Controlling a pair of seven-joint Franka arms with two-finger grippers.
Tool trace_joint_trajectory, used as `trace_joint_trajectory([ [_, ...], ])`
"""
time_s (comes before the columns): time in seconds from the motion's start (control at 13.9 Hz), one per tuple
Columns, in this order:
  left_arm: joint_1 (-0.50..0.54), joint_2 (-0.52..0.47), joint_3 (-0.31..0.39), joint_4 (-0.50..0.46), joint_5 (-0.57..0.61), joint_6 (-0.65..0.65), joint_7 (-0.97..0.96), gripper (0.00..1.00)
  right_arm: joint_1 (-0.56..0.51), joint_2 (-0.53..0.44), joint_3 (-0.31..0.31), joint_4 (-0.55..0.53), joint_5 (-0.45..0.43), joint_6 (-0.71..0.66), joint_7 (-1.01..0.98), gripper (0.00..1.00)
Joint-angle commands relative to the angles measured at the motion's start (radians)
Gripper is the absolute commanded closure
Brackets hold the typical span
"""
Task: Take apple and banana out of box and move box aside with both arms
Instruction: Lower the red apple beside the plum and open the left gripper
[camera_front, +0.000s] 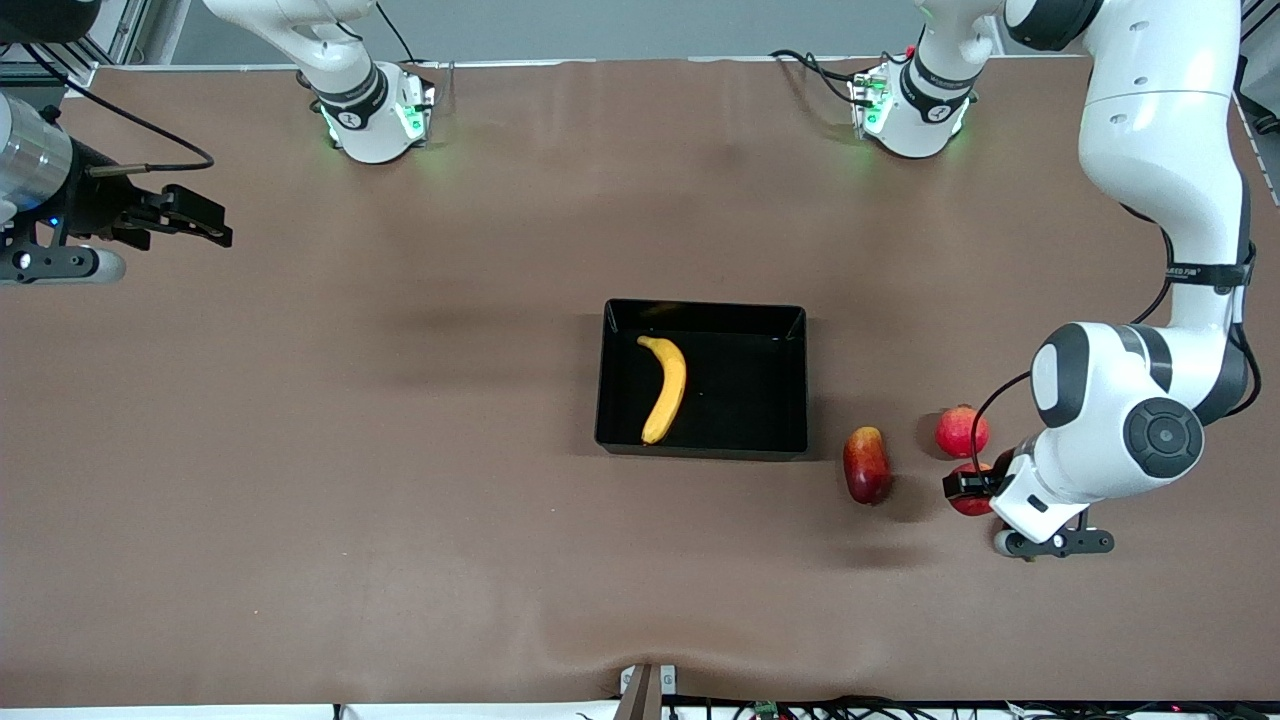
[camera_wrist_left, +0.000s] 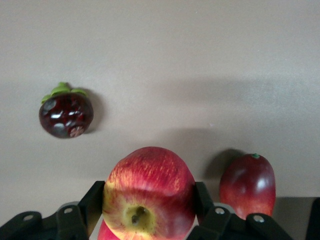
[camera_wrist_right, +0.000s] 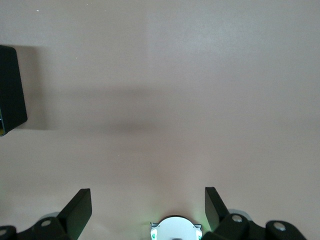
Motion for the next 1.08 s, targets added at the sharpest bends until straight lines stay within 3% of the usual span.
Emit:
trace_joint_trajectory([
  [0.0, -0.02, 0.068, 0.007, 0.051, 0.04, 0.087, 0.06, 1.0, 0.007, -0.003, -0.003, -0.007, 0.002, 0.01, 0.011, 0.0],
  [0.29, -0.03, 0.142, 0.009, 0.109, 0.083, 0.128, 0.083, 1.0, 0.007, -0.001, -0.001, -0.008, 0.002, 0.011, 0.011, 0.0],
  [0.79, -0.06, 0.195, 0.017, 0.094, 0.222, 0.128, 0.086, 0.99, 0.007, -0.003, -0.001, -0.01, 0.002, 0.01, 0.011, 0.0],
  [0.93, -0.06, 0.197, 0.017, 0.094, 0.223, 0.128, 0.086, 0.88, 0.007, -0.003, -0.001, -0.01, 0.002, 0.01, 0.011, 0.0],
  [1.0, -0.066, 0.197, 0.017, 0.094, 0.222, 0.128, 0.086, 0.7, 0.007, -0.003, -0.001, -0.01, 0.002, 0.01, 0.011, 0.0],
])
